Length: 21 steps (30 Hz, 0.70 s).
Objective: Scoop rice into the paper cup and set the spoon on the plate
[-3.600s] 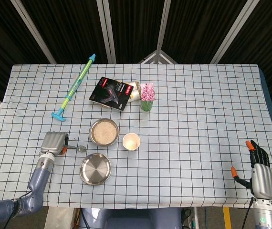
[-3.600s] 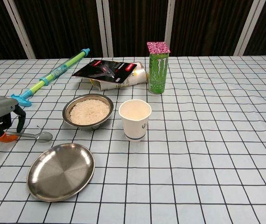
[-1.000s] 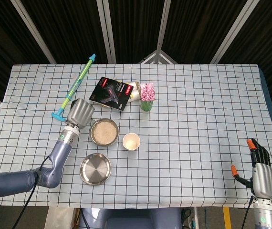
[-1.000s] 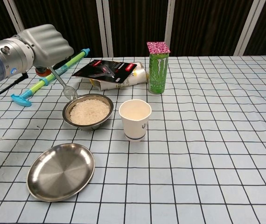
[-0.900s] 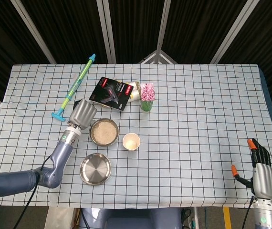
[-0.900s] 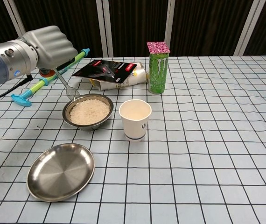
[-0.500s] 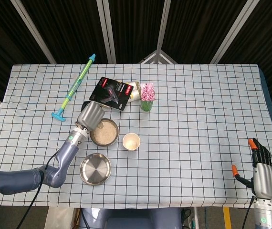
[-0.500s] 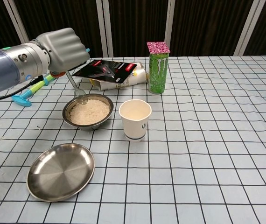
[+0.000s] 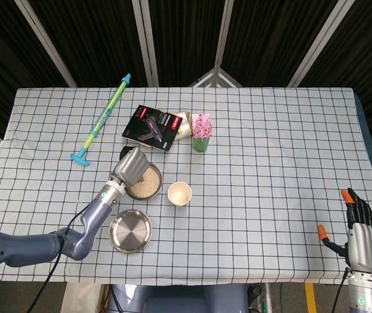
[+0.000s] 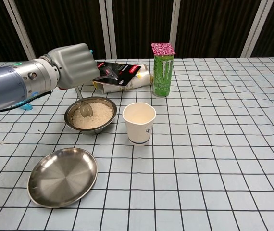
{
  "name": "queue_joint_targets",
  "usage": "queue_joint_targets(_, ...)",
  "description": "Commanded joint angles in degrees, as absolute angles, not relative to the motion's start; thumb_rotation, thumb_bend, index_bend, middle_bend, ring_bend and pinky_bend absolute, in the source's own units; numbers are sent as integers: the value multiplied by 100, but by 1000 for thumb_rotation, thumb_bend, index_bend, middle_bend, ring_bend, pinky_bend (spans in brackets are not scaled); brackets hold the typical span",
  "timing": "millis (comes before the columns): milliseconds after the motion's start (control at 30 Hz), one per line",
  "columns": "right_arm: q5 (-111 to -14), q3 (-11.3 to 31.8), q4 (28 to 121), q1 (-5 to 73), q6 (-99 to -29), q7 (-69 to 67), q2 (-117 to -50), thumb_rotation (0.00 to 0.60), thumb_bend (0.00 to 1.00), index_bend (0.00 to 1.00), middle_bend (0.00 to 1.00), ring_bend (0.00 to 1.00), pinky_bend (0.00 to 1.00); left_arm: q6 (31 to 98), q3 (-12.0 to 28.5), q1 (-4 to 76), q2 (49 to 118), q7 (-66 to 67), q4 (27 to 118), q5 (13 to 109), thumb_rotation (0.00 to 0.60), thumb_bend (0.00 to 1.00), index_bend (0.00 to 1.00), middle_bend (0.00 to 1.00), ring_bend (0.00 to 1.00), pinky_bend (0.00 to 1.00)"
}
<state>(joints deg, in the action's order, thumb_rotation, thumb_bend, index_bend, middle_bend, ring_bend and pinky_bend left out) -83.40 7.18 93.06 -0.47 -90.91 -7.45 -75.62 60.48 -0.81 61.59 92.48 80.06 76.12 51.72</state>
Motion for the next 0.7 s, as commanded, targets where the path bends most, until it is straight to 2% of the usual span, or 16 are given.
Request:
queue_joint_targets(33,-8336,719,9306,-46,-9089,-743,-7562,600,384,17,0,0,0,6059,-52,6142,9273,7975,7638,5154,600,491,702,967,1000,1000)
queue_joint_targets(367,-8358,736,9276,-38,-9116,-775,-7582,600,383,17,0,0,0,6027,229,6072,9223,7895,8027,4484,600,491,701,967,1000,1000)
queue_joint_targets(700,-8385,732,9275,-47,-9159,-706,-7581,600,383,17,0,0,0,6039,220,6035,9260,7965,8171,3984,600,491,700,967,1000,1000)
